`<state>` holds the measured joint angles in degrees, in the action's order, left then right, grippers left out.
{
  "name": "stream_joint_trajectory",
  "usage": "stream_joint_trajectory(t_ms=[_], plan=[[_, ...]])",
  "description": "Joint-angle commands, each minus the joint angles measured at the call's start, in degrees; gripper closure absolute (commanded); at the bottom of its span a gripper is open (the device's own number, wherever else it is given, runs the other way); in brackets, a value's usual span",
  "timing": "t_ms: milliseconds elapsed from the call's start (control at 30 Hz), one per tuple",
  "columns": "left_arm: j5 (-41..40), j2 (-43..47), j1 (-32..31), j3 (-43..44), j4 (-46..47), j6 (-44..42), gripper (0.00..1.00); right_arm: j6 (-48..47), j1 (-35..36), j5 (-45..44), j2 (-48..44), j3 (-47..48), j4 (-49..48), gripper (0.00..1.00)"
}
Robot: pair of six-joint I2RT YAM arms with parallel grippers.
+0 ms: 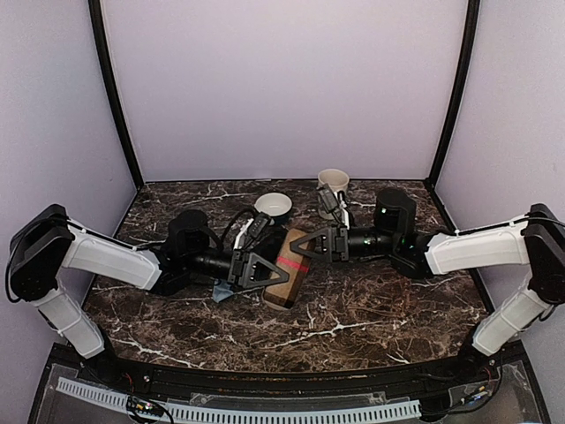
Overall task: Organize the sunglasses
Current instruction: Pass from the left arm to the right
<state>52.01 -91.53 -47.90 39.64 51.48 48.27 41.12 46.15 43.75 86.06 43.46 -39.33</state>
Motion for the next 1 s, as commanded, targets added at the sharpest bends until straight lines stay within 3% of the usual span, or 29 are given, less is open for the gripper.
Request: stream_joint_trajectory(t_ms=[0, 167, 300, 433, 467, 533, 633, 767, 967], plan=[[1.41, -0.15, 0.00, -0.69, 7.45, 2.61, 0.99, 2.85, 0.63, 3.37, 0.61, -0.20, -5.04, 0.56], [1.60, -1.67, 0.00, -0.61, 9.29, 4.18, 0.93, 2.69, 0.68, 2.69, 0.05, -0.48, -5.07, 0.64], [0.42, -1.47, 0.00, -0.89, 7.85, 3.62, 0.68, 2.30, 0.40, 1.20, -0.57, -0.30, -3.33, 0.75], [-4.32, 2.19, 0.00, -0.89, -2.42, -2.15, 0.43, 1.93, -0.46, -0.72, -0.95, 0.57, 0.47, 0.88], [-6.51, 3.44, 0.00, -0.71, -4.90, -4.24, 0.37, 1.93, -0.56, -1.35, -1.17, 0.75, 1.61, 0.88], [-15.37, 6.95, -0.08, 0.33, -15.76, -8.86, 0.24, 0.59, -0.56, -3.18, -1.39, 1.78, 4.71, 0.98], [-25.36, 11.16, -0.49, 1.06, -25.25, -14.56, 0.07, 0.53, -0.55, -5.45, -1.30, 2.87, 8.37, 1.00], [-35.57, 13.72, -3.49, 5.33, -35.42, -20.45, 0.02, 2.36, -0.62, -10.92, -0.54, 5.70, 14.70, 1.00], [-53.07, 9.22, -11.20, 15.08, -51.39, -27.30, 0.01, 5.90, -0.54, -18.56, 0.27, 10.72, 22.35, 1.00]])
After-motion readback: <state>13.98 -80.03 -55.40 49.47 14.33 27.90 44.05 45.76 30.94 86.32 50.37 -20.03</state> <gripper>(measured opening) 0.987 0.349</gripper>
